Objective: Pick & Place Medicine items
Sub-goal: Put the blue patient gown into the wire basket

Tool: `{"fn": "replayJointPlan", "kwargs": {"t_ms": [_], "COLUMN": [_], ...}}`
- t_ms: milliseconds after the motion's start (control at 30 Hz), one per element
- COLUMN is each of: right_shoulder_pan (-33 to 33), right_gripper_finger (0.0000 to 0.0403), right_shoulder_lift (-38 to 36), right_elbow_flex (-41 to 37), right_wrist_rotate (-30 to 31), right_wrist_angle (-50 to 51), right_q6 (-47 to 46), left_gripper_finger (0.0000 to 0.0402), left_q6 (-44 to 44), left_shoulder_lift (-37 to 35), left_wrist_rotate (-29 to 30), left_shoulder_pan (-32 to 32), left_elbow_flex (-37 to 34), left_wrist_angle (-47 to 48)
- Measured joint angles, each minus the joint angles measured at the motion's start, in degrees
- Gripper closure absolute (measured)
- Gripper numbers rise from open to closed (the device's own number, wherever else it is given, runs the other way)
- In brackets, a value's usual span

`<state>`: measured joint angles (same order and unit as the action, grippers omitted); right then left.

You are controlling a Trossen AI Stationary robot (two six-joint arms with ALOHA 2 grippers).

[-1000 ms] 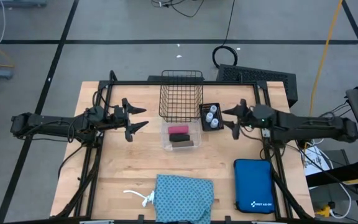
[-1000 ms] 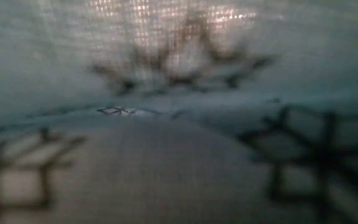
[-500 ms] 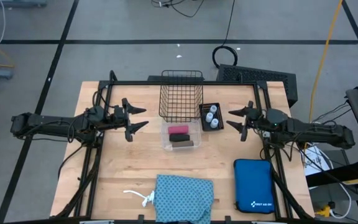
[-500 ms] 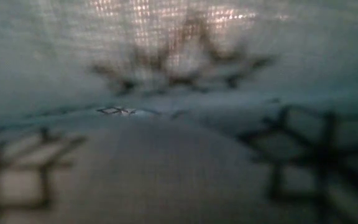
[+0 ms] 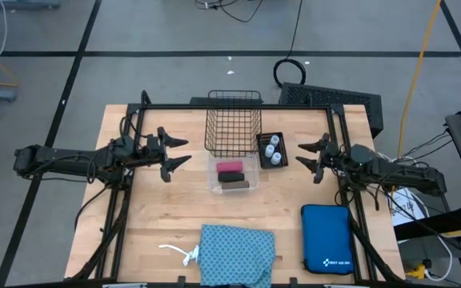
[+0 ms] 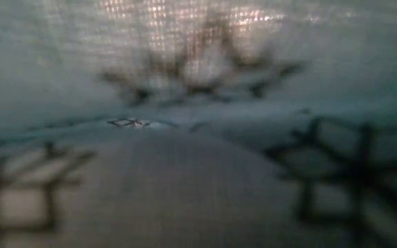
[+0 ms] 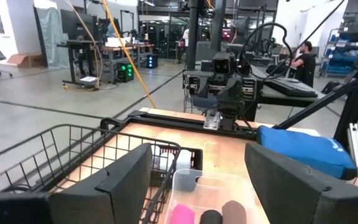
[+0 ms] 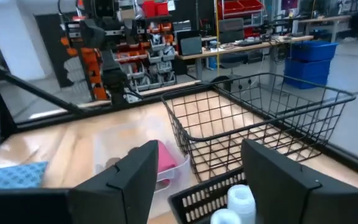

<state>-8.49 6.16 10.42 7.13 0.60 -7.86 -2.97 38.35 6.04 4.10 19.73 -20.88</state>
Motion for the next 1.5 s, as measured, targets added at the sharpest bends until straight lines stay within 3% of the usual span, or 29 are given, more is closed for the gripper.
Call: {"fn": "replayJointPlan", "kwargs": {"t_ms": [133,300,367,567,833,1133,1333,1500], "right_shoulder_pan": [-0.02,-0.02,0.00,0.00,-0.02,-0.02,-0.02,-0.02], "right_gripper_finger": [0.0186,0.0186,0.0184,0.0182,0.0187,0.0185,0.0188,0.0183], "right_shoulder_lift": [-0.34,-0.22,-0.49,-0.25,-0.07,-0.05,-0.05,-0.05], "right_elbow_flex": [-1.22,-6.77,-8.50,-9.37,-9.46,-9.55,-9.57,-9.57], "right_wrist_rotate": [-6.05,-18.69,-20.97,-20.09,-12.94,-12.98,-12.98,-12.98], "right_wrist_angle": [-1.46,-13.30,-19.01,-18.61,-12.46,-7.15,-7.16,-7.17], "right_q6": [-2.02,-4.29,-4.88,-4.55,-0.80,-1.90,-1.92,-1.92], "left_gripper_finger": [0.0133,0.0133,0.0133,0.0133,0.0133,0.0133,0.0133,0.0133], "left_q6": [-0.58,-0.62,-1.93,-9.00,-11.07,-10.50,-7.23,-12.21], "left_shoulder_lift": [-0.02,-0.01,-0.02,0.00,-0.02,-0.02,-0.02,0.00], "left_wrist_rotate": [0.00,0.00,-0.02,-0.03,-0.01,1.65,6.32,5.64], "left_shoulder_pan": [0.00,0.00,0.00,-0.04,-0.02,0.00,0.07,0.07], "left_elbow_flex": [0.00,0.00,0.00,0.01,0.00,0.02,0.00,0.00], "left_wrist_angle": [0.00,0.00,0.00,-0.02,-0.52,-3.71,-4.93,-5.73]}}
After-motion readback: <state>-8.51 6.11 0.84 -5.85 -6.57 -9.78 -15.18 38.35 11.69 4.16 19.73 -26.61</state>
